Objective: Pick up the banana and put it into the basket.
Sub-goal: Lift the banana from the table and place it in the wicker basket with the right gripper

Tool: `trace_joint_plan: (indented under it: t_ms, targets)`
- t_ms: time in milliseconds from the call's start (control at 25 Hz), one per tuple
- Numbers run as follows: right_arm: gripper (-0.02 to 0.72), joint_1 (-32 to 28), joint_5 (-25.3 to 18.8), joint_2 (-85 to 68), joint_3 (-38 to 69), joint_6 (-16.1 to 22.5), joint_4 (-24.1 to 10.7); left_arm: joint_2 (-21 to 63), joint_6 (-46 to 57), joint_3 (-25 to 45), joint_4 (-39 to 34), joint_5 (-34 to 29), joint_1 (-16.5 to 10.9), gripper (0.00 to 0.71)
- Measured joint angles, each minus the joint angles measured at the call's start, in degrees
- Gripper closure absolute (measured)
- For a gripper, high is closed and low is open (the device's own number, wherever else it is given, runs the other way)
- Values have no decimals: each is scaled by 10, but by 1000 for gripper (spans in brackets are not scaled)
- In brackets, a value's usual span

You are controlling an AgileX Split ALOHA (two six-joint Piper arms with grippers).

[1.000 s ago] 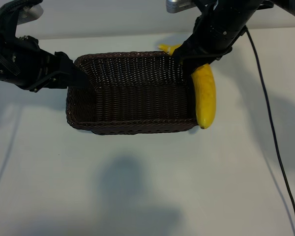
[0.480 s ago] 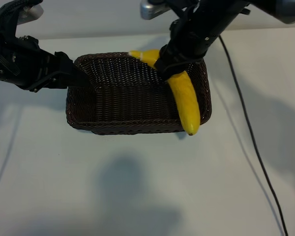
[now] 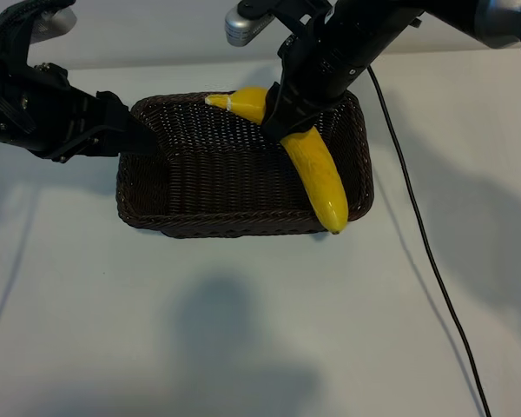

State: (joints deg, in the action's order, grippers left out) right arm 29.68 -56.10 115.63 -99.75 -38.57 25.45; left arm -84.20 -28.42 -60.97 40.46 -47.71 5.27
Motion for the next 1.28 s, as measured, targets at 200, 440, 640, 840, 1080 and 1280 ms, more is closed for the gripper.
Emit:
trace_joint_plan:
  t_ms: [200,440,640,840,1080,1280]
  targets:
    - [271,0,21,0,0,-23,14,0,0,0,0,-1,0,125]
    - [271,0,57,2,0,-49,33,0,0,0,0,-1,0,125]
    - [271,0,63,2,0,-103,61,0,0,0,0,-1,0,125]
    - [271,0,65,2,0,-143,70,0,0,0,0,-1,0,125]
    - [271,0,68,6,0,-182,73,0,0,0,0,-1,0,125]
    - [271,0,69,22,0,-214,76,0,0,0,0,-1,0,125]
